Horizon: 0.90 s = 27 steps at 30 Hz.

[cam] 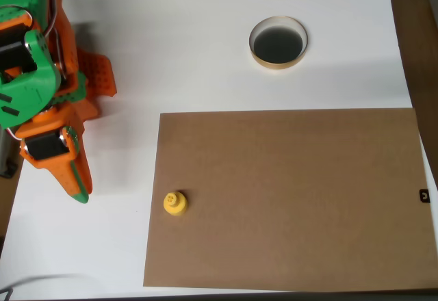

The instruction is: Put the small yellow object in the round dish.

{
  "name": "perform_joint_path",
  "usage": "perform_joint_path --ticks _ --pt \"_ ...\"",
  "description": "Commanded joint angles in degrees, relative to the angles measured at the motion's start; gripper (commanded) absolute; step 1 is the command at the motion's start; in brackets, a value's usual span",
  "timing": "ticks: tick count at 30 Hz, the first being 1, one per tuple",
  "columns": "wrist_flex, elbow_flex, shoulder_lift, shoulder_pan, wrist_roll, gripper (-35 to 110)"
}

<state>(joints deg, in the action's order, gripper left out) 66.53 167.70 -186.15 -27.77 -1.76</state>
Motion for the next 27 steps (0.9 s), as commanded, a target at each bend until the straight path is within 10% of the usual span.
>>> perform_joint_path --ticks 1,27 --pt "0.1 -0.3 -1.1 -0.7 -0.9 3" --pt "1.7 -5.5 -1.3 -3.3 6.0 4"
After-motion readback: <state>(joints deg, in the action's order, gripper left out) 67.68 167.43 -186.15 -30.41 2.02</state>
